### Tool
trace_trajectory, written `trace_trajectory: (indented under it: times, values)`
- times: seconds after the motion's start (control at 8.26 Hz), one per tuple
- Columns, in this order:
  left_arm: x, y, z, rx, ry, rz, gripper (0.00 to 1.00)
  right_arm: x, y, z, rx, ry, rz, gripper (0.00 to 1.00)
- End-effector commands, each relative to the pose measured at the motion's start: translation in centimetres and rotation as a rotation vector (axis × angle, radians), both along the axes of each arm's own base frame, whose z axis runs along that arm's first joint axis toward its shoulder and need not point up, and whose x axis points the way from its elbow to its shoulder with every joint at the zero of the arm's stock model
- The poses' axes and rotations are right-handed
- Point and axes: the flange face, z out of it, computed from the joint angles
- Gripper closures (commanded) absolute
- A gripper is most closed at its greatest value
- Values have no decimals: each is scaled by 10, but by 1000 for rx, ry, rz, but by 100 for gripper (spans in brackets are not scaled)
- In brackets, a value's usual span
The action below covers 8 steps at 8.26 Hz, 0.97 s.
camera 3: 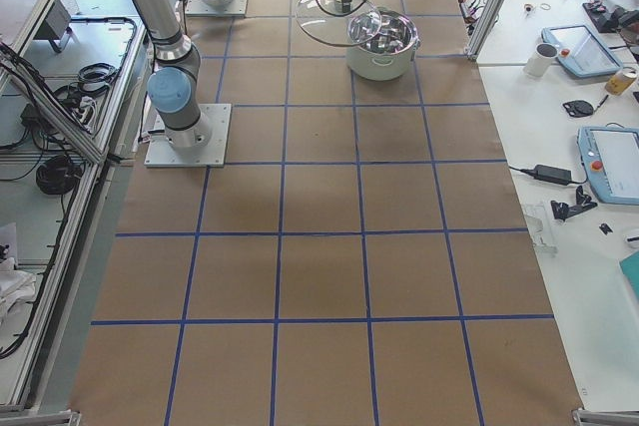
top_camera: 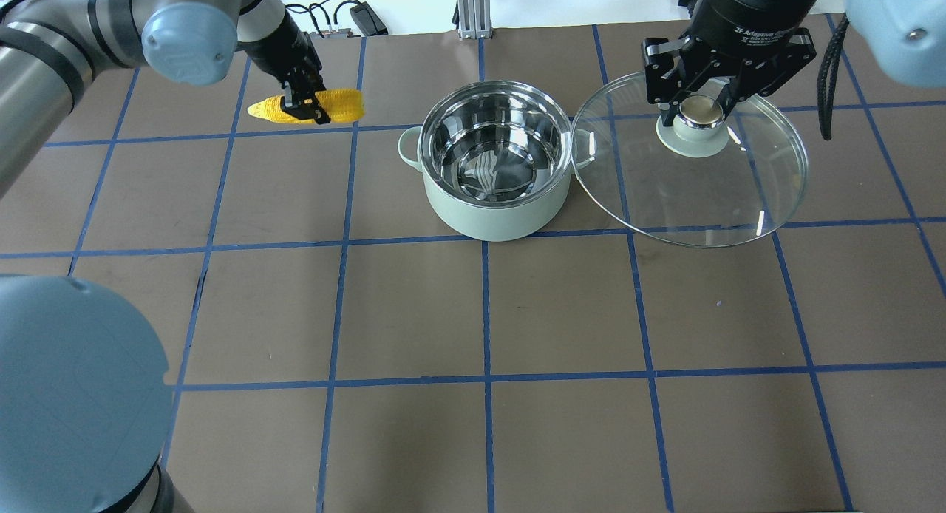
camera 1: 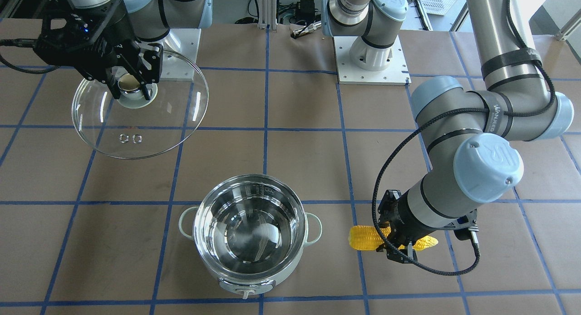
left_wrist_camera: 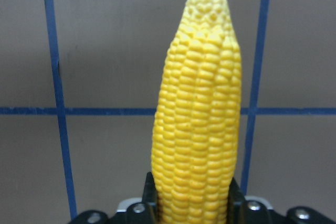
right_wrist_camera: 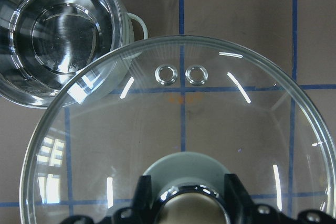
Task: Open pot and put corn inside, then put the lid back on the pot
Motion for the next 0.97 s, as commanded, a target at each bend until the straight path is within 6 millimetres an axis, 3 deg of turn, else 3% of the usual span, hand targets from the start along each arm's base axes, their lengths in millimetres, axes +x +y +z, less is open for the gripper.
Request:
trace_trajectory:
  times: [0.0,0.24,0.36,0.73,0.85]
  values:
    - [-90,-3,88,-83,64,-6,100,0,5,1,1,-1,-1,67]
    - [-166,20,99,-82,123,-21,100,0,6,2,-1,-3,0,67]
    - [-192,29,93,-61,128,-20,100,0,6,2,-1,-3,0,68]
    - [-235,36,56,-1,115,13,100,0,6,1,1,-2,2,68]
    - [-240,36,48,18,121,61,100,0,6,2,-1,-2,3,69]
